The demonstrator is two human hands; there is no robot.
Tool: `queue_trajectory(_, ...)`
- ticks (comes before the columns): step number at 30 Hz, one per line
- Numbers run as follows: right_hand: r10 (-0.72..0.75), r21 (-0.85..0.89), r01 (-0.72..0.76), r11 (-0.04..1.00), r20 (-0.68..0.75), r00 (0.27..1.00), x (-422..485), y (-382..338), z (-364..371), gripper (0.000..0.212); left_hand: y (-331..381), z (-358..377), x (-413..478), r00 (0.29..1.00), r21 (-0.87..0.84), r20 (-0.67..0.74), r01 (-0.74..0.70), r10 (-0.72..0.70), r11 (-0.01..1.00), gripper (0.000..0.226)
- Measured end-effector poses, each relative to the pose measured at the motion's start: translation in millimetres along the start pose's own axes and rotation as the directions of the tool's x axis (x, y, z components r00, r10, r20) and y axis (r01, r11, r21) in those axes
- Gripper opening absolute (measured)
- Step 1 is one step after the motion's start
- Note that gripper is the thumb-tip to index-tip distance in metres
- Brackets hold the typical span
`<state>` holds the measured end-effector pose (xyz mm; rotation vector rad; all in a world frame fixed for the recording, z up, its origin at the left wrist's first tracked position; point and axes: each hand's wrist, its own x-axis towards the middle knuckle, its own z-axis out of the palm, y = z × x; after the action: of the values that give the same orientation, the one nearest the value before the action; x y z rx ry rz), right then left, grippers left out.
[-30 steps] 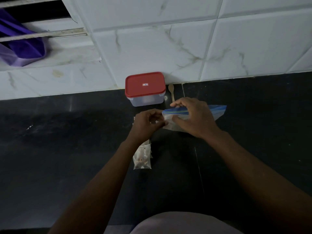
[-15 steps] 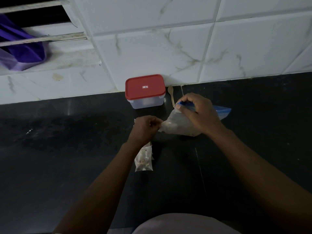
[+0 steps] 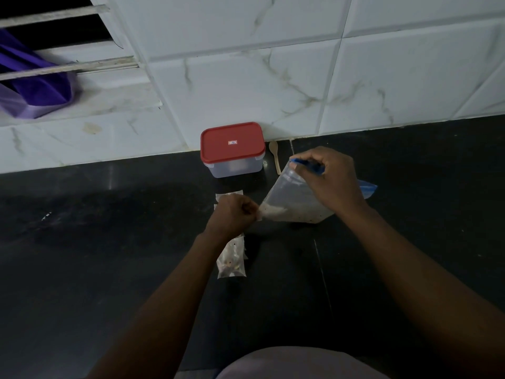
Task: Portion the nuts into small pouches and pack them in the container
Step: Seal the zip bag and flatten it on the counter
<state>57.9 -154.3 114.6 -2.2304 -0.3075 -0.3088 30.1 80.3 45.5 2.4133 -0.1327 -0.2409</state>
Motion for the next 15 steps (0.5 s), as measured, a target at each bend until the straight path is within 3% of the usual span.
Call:
queue_trajectory(4,0.062,0.037,-0.059,0.998,-0.071,0.996,3,7,-7,0.017,-1,-1,-3,0.998,-0.061,-0.033,-0.061,0.059,0.996,0.025)
queue_trajectory(9,0.101,0.05,-0.097,0.994,-0.065,0.993,9,5,-14,0.019,0,0,-8,0.998,-0.199,-0.053,-0.032,0.022,0.979,0.029)
queue_trajectory(15,0.072,0.031,-0.071,0.997,-0.012,0.997,9,3,-7,0.018,3,2,-1,0.997,-0.055,0.046,-0.051,0.054,0.997,0.024)
